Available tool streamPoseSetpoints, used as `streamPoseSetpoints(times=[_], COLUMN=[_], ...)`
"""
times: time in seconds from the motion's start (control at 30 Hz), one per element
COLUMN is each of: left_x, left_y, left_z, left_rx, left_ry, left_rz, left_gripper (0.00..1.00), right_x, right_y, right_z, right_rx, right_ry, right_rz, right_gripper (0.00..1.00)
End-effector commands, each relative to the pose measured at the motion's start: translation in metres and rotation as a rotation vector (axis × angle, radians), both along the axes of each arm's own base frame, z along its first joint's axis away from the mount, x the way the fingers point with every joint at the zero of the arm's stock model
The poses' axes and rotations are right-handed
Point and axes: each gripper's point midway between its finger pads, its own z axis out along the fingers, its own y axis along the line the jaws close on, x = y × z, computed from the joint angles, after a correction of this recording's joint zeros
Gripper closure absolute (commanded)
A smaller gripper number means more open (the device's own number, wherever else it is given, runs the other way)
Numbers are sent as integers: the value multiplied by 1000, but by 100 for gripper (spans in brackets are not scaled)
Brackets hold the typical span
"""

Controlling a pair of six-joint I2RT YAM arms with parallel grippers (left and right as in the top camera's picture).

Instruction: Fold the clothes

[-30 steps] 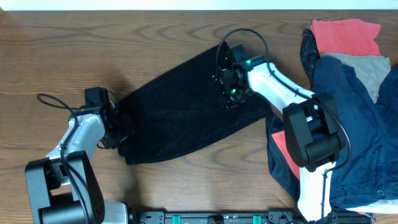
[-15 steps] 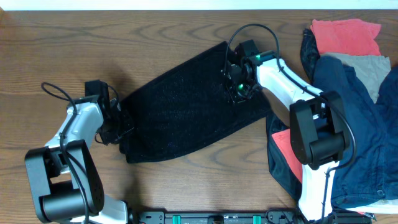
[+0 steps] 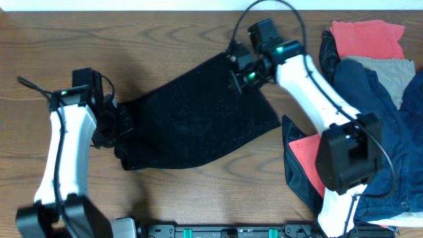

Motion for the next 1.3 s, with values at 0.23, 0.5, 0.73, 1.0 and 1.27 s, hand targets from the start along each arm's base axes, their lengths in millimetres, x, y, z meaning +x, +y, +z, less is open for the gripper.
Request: streamPoseSetpoints(times=[0.23,0.5,0.73,1.0,1.27], left_x=[-2,3,5,7,9], left_y=[-6,-18,-18,-17,-18], left_z=[45,76,77,78,79], left_rx=[2,-54,-53,-51,-51], left_ry=[-160,-263,-274,-282,-291], left_rz=[-24,-37,-38,-39,-44], left_gripper=[94,94,94,94,94], right_x=[-101,-138,-108,-5,20], right_y=[120,175,181,85,-28], right_z=[-65,-119,-98,-6,-38], right_rx=[25,-2,-22,-167,-320], right_ry=[150,129,-22,-225,-43], right_rz=[308,362,330,54,-134], right_gripper=[97,97,93,91,96])
